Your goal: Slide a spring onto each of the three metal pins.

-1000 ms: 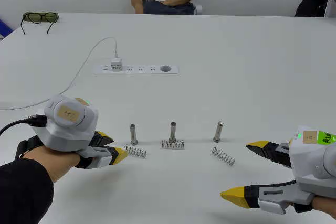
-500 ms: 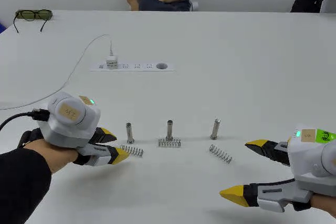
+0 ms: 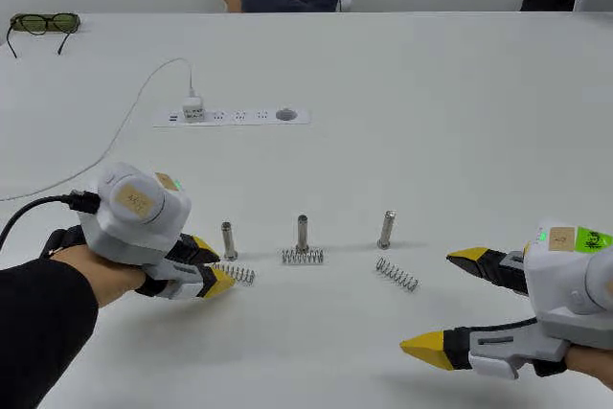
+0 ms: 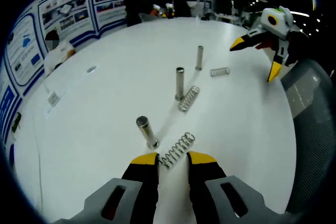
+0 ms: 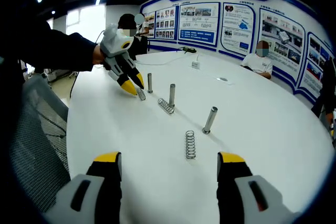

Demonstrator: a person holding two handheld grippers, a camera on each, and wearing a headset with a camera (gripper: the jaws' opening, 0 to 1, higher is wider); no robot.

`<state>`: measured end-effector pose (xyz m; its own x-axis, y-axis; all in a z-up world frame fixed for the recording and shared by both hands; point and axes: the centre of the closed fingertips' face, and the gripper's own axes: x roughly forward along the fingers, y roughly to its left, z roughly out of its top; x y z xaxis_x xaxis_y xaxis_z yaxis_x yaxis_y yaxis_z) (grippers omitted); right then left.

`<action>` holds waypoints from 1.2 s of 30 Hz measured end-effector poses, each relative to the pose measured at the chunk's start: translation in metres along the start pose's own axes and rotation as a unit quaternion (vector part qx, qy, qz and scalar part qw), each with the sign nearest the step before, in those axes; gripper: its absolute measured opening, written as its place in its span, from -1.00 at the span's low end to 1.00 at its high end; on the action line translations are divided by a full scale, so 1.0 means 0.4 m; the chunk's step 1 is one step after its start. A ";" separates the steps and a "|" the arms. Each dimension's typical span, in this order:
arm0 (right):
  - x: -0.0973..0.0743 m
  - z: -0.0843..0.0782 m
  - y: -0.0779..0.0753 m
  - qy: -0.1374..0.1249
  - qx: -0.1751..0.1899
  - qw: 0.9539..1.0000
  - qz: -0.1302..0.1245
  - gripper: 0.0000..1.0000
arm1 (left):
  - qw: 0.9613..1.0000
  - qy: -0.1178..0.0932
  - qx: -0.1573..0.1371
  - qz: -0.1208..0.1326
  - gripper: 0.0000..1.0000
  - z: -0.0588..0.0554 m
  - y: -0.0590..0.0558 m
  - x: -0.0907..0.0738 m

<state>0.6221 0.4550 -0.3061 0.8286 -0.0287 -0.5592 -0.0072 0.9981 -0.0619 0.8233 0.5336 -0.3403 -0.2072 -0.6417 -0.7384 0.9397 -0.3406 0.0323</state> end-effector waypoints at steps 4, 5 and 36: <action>0.001 0.001 0.003 0.000 0.000 1.000 0.002 0.50 | 1.000 0.006 0.000 -0.004 -0.60 -0.005 -0.011 -0.003; 0.002 0.001 0.004 0.000 -0.001 1.000 0.002 0.50 | 1.000 0.007 0.002 -0.005 -0.60 -0.007 -0.015 -0.004; 0.003 0.016 0.017 -0.004 -0.005 1.000 0.012 0.47 | 1.000 0.010 0.023 -0.007 -0.80 -0.012 -0.059 -0.022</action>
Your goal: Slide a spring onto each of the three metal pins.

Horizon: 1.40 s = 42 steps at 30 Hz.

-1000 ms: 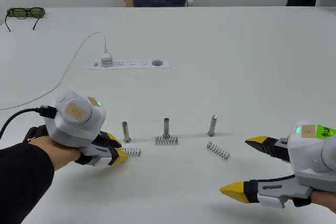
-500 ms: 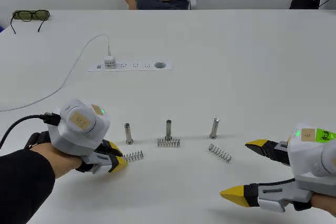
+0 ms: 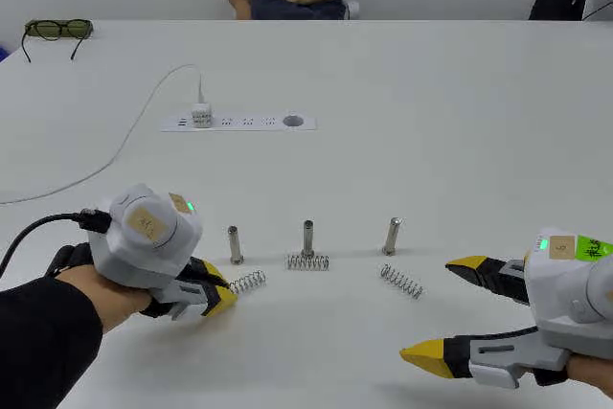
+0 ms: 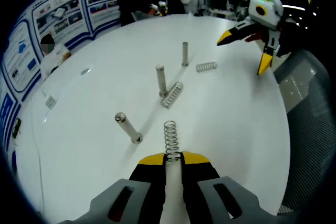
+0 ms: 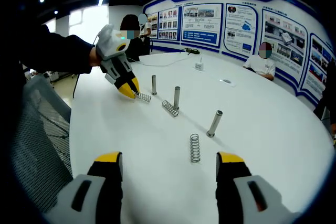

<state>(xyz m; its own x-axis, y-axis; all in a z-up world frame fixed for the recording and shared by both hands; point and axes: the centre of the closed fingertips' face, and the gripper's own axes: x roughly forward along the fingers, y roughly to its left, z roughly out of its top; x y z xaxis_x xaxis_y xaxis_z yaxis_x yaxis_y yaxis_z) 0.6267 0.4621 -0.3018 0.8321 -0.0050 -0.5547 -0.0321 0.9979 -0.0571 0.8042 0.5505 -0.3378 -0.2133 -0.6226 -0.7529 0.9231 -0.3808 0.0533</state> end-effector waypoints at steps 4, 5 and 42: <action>0.000 0.011 0.008 -0.002 -0.002 1.000 0.006 0.42 | 1.000 -0.004 0.007 -0.007 -0.80 0.007 -0.019 -0.004; 0.000 0.015 0.010 -0.003 -0.002 1.000 0.007 0.40 | 1.000 -0.006 0.009 -0.009 -0.80 0.009 -0.024 -0.006; 0.110 0.158 0.178 -0.019 -0.042 0.988 0.144 -0.44 | 0.992 -0.049 0.093 -0.073 -0.80 0.071 -0.176 -0.064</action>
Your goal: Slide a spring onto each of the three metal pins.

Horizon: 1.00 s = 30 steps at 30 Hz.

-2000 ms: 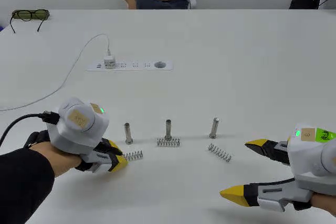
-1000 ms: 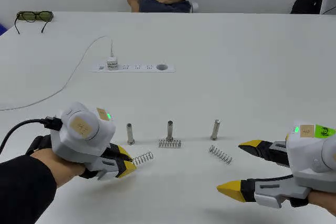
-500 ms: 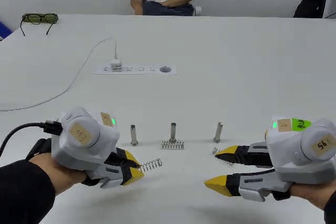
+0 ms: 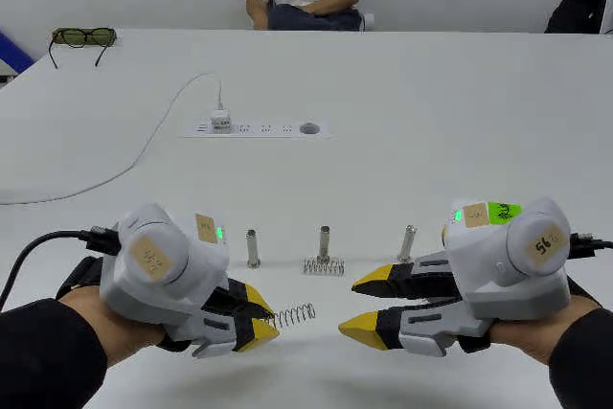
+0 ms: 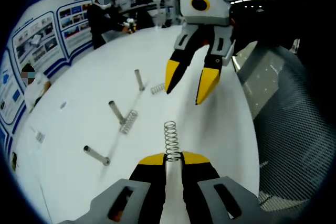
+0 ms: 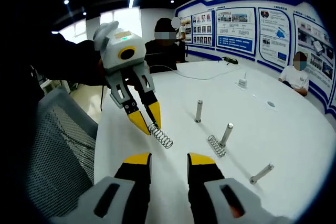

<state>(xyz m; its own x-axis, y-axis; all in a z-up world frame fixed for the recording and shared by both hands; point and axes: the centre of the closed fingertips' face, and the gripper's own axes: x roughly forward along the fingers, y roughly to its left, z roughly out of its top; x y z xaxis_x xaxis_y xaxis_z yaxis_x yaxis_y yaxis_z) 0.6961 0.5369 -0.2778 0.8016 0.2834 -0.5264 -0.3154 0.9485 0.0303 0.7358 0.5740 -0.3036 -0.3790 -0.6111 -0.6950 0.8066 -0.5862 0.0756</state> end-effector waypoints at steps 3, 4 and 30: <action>0.002 -0.001 0.008 -0.001 0.002 1.000 0.007 -0.46 | 1.000 -0.004 0.009 -0.006 -0.80 0.009 -0.011 0.001; 0.002 -0.001 0.011 -0.002 0.004 1.000 0.009 -0.47 | 1.000 -0.006 0.012 -0.009 -0.80 0.013 -0.016 0.001; 0.011 -0.010 0.065 -0.007 0.008 0.998 0.057 -0.68 | 0.996 -0.044 0.075 -0.036 -0.80 0.089 -0.081 -0.014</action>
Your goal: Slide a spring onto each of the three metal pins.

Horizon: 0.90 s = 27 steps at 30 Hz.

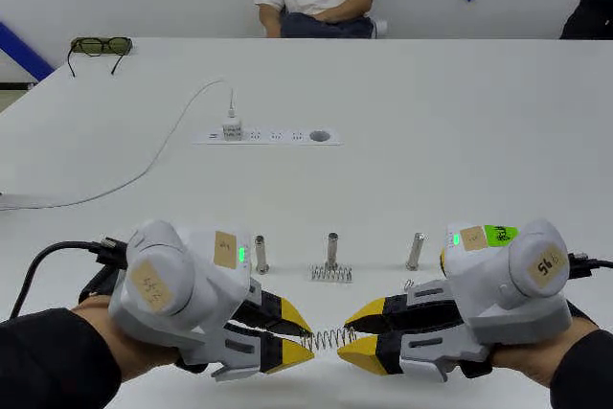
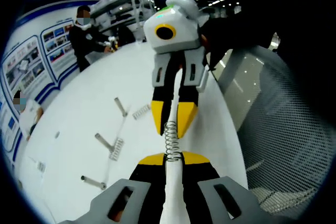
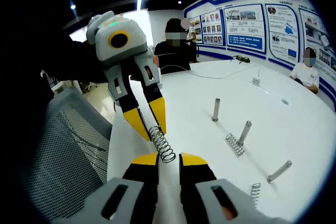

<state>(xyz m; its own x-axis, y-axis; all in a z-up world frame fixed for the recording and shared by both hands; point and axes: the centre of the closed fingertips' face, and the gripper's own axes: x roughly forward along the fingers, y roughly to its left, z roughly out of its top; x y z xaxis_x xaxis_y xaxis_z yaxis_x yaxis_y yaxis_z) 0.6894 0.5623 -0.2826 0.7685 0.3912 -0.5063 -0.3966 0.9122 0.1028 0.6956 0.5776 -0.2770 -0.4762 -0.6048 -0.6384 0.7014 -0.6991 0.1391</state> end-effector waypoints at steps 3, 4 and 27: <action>0.000 0.001 0.005 -0.001 0.001 1.000 0.005 -0.73 | 1.000 -0.002 0.002 0.001 -0.80 0.001 -0.001 0.000; 0.000 0.000 0.006 0.000 0.001 1.000 0.005 -0.73 | 1.000 -0.002 0.002 0.001 -0.80 0.001 0.000 0.000; -0.014 0.106 0.020 -0.062 0.010 0.998 0.001 -0.77 | 0.999 -0.033 -0.032 0.015 -0.81 0.003 0.021 -0.005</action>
<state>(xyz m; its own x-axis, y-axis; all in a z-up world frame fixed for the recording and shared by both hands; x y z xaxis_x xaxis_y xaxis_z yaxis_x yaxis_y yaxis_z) 0.7030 0.5726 -0.2426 0.8243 0.4034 -0.3973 -0.3887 0.9134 0.1208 0.7017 0.5724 -0.2736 -0.4873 -0.6497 -0.5835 0.7466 -0.6565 0.1075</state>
